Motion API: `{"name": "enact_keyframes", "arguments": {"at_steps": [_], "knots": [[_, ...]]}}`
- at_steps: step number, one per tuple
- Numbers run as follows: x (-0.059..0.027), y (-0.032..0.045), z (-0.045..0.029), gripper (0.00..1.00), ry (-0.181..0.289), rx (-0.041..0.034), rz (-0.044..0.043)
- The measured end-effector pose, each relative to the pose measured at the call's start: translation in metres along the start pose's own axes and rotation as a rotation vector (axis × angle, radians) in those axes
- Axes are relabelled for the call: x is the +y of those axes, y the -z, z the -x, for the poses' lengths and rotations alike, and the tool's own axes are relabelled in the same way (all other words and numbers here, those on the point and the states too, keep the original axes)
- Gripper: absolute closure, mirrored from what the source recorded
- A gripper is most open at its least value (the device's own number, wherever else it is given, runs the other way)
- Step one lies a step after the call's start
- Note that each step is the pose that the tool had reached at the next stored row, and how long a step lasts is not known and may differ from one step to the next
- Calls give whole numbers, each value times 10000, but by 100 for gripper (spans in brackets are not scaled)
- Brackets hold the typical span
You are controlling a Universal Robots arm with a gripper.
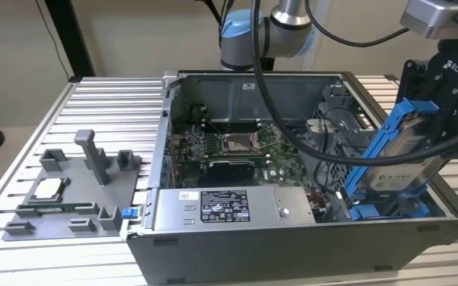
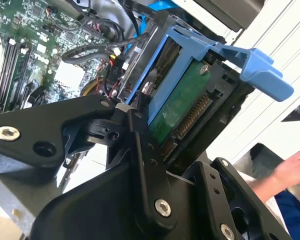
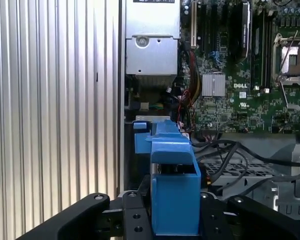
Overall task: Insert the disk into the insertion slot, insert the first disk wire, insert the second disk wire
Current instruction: 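Insert the disk into the insertion slot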
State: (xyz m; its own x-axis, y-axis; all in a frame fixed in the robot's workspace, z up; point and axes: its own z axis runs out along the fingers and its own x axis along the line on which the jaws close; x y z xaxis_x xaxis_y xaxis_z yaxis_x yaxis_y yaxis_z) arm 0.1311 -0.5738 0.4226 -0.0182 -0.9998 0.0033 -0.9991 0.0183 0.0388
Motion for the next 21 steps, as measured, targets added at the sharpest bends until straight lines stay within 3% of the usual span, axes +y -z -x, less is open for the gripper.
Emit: {"name": "enact_keyframes", "arguments": {"at_steps": [21], "knots": [[-49, -187, 1, 100, 0, -1, -2]]}}
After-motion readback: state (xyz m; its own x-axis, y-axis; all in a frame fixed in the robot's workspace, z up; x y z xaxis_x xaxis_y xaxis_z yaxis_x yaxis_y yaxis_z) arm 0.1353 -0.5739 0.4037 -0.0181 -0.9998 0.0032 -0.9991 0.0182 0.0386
